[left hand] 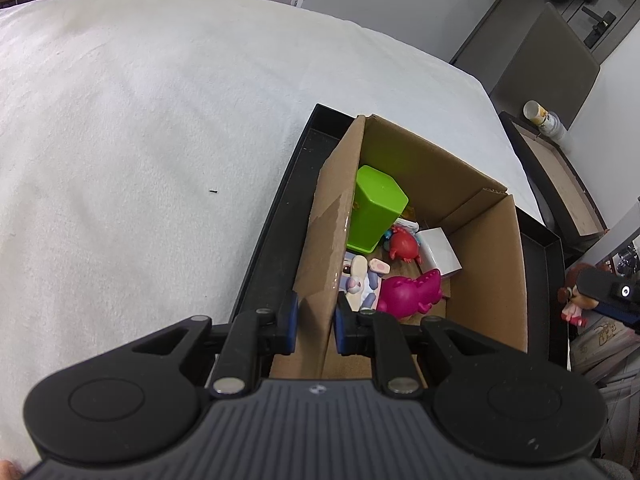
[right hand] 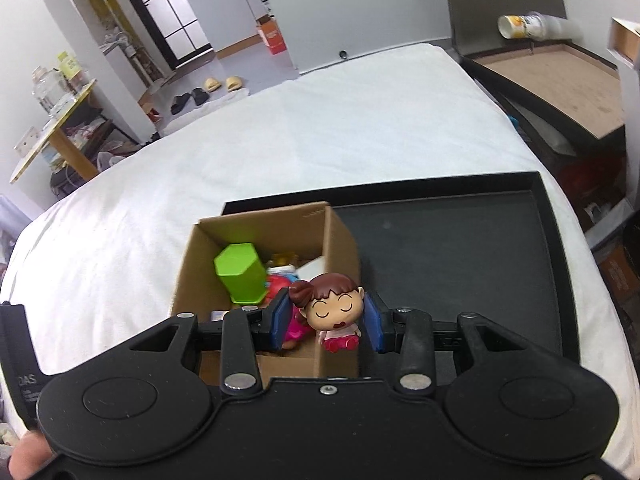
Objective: Organize rigid objects
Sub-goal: 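Carry the doll into the box and open the right gripper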
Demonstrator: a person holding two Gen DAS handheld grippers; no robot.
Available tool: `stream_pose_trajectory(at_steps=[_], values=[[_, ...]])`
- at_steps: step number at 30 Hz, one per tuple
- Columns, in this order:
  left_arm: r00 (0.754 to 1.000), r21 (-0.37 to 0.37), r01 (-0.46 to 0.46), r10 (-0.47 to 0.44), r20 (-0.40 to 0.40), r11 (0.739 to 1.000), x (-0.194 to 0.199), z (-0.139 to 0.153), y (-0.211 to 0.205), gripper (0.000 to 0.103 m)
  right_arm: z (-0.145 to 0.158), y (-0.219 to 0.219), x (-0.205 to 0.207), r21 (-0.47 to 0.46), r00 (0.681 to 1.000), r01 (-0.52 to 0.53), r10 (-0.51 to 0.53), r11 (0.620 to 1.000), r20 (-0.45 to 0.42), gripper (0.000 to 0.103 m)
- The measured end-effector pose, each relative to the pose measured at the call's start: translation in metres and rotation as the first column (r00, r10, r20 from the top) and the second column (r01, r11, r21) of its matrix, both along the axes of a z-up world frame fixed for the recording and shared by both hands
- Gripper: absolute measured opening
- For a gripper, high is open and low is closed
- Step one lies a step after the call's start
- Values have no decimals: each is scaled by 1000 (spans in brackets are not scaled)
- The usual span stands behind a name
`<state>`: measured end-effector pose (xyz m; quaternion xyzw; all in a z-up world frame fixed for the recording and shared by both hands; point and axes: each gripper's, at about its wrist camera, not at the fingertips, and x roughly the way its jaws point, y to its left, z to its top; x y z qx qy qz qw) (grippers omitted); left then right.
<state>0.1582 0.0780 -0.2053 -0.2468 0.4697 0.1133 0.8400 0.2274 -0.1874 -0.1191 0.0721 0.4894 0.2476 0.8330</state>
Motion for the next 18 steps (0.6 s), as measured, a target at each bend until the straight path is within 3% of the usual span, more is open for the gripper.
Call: stream_pose_trajectory(at_steps=[9, 18], values=[[1000, -13, -2, 3, 7, 1000, -2, 0, 2, 17, 2, 35, -4, -31, 998, -67, 67, 997, 20, 38], [1000, -46, 0, 1, 13, 999, -4, -1, 5, 18, -9, 72, -17, -146, 989, -133, 140, 980, 43, 38]])
